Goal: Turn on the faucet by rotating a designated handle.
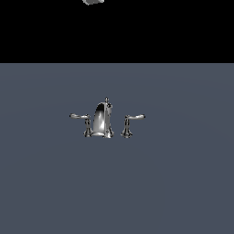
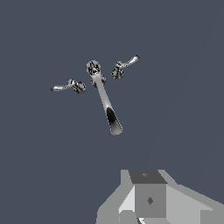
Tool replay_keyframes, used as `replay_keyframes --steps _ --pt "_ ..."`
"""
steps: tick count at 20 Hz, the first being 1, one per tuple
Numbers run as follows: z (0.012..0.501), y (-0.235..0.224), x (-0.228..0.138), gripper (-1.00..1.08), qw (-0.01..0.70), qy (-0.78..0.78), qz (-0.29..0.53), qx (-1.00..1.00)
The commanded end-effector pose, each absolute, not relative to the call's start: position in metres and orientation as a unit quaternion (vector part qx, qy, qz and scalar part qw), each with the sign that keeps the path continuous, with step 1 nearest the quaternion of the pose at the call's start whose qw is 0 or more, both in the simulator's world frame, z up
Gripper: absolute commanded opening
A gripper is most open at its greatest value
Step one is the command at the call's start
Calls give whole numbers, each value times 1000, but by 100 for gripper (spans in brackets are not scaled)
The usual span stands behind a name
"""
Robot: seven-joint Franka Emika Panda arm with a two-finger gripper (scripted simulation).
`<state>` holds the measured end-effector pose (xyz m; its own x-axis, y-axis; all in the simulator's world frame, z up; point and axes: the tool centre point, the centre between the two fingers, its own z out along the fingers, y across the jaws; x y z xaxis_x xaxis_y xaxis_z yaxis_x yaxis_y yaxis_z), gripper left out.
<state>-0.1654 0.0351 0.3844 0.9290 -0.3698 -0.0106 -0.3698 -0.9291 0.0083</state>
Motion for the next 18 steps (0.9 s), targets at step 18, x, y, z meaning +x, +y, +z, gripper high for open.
replay_keyframes --steps 18 --pt "261 22 -59 -100 0 -421 -4 907"
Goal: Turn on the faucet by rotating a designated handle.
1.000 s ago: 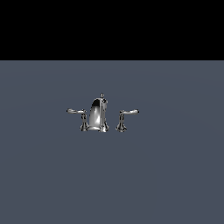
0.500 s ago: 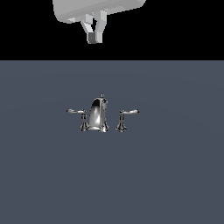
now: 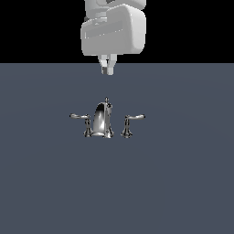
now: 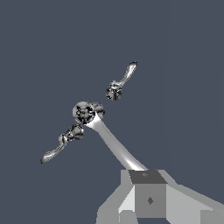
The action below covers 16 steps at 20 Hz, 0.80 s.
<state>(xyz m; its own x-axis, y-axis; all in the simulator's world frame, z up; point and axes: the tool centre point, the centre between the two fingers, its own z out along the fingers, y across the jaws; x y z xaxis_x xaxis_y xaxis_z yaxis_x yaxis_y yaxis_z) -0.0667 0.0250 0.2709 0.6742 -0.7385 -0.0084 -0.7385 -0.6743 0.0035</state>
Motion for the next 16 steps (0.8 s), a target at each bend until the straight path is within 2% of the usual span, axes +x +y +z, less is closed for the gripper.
replay_keyframes --steps 1,16 --pt "255 20 -53 -100 1 433 4 -902" --pt "156 -34 21 -100 -1 605 1 -797"
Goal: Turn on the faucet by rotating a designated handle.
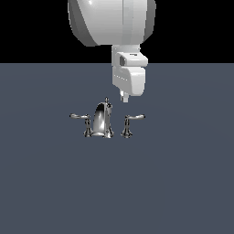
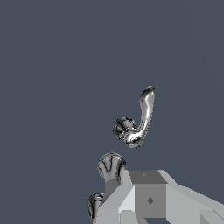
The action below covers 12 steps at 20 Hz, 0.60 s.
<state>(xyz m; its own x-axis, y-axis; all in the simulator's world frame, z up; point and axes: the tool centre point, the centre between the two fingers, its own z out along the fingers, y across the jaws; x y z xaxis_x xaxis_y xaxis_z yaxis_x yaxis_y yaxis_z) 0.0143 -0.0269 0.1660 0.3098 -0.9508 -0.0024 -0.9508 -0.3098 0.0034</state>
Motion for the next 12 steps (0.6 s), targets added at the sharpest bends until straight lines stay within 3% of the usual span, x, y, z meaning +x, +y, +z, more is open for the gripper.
replay_keyframes --steps 1,12 --pt "150 -39 25 -100 1 -615 -1 789" --pt "102 -78 53 -100 1 -692 0 722"
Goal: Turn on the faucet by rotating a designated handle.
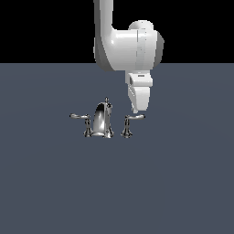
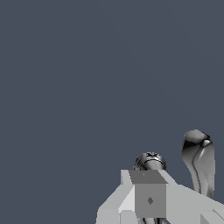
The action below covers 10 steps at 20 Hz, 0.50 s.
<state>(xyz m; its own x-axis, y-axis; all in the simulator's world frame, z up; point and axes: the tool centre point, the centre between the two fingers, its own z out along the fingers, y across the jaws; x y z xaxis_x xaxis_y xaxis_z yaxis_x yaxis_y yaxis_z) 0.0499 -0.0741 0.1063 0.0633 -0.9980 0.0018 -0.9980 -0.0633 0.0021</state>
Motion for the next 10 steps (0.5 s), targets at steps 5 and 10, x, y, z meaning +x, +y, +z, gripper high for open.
replay_keyframes --steps 5,10 --pt "95 -85 56 -100 0 -704 0 710" --pt "94 -86 57 -100 0 -705 0 709"
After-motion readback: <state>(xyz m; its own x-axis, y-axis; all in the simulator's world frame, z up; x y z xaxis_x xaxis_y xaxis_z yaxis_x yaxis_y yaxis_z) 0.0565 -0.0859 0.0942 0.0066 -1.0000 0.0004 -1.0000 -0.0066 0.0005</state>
